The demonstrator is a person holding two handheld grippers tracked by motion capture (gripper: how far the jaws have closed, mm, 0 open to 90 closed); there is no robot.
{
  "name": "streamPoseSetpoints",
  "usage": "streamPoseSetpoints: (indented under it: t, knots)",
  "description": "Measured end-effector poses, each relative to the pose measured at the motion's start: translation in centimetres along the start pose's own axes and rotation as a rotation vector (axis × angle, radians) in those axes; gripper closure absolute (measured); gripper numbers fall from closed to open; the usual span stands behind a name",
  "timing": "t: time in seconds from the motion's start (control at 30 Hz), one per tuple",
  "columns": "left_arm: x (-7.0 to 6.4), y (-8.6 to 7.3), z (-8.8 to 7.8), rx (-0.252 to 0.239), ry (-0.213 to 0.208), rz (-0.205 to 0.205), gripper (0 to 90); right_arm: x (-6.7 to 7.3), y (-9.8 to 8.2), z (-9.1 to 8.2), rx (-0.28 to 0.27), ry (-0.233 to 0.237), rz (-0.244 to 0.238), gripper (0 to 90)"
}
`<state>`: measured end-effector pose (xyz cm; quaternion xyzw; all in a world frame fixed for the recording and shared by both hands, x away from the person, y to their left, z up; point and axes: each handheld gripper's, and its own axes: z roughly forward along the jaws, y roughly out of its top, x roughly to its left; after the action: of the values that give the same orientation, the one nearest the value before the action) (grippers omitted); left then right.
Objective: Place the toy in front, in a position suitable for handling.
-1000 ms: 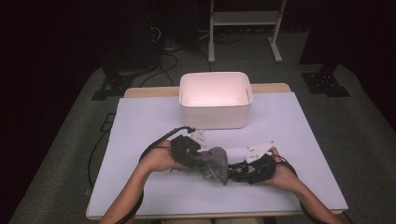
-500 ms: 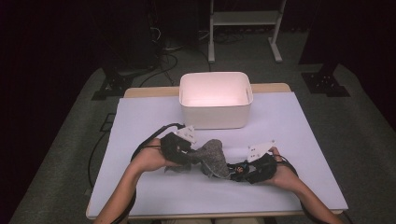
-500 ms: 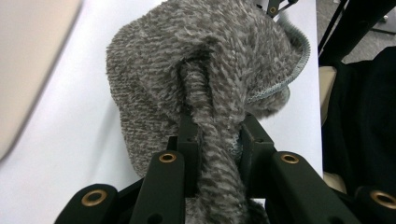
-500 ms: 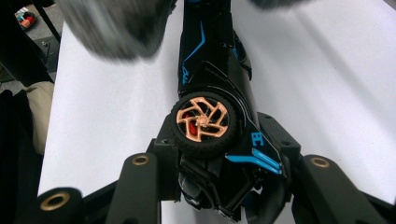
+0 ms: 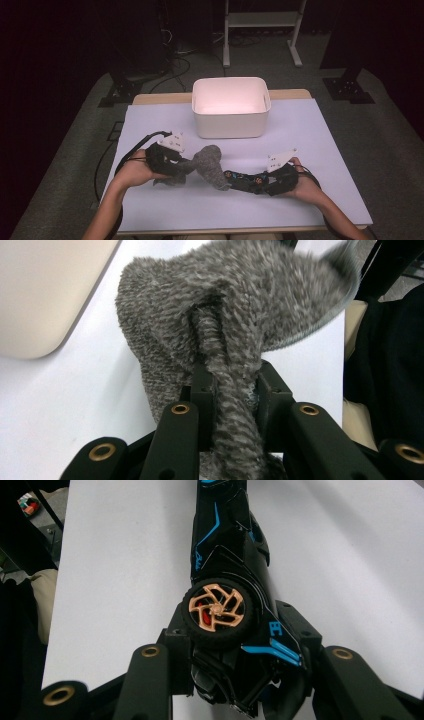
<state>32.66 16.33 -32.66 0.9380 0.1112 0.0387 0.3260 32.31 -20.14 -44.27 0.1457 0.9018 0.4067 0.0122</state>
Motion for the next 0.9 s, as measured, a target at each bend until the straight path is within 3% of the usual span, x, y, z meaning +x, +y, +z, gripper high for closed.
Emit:
streamPoseSetpoints:
  t: [0.2, 0.37, 0.53, 0.57, 0.67, 0.77, 0.83, 0.9]
  knots:
    - [-0.3, -0.2, 0.4, 0.042, -0.012, 0.011, 74.1, 0.0, 0.0, 0.0, 0.0, 0.0, 0.002, 56.7]
    - [-0.5, 1.2, 3.7, 0.022, -0.068, 0.032, 74.1, 0.1, 0.0, 0.0, 0.002, -0.003, 0.001, 56.7]
    - [-0.8, 4.0, 8.2, 0.003, -0.131, 0.077, 74.1, 0.1, 0.0, 0.0, 0.0, -0.005, -0.001, 56.7]
    - [-0.8, 4.0, 8.2, 0.003, -0.131, 0.077, 74.1, 0.1, 0.0, 0.0, 0.0, -0.005, -0.001, 56.7]
    - [-1.1, 6.1, 10.3, 0.016, -0.158, 0.112, 74.1, 0.1, 0.0, 0.0, -0.003, -0.004, 0.001, 56.7]
    - [-1.4, 7.4, 11.3, 0.018, -0.179, 0.133, 74.1, 0.1, -0.1, 0.0, -0.006, -0.004, 0.001, 56.7]
    - [-2.1, 9.1, 12.6, 0.044, -0.199, 0.174, 74.0, 0.3, 0.0, 0.0, 0.0, -0.012, -0.011, 56.7]
    - [-2.3, 9.6, 13.0, 0.046, -0.204, 0.184, 74.0, 0.3, 0.0, 0.1, -0.001, -0.017, -0.014, 56.6]
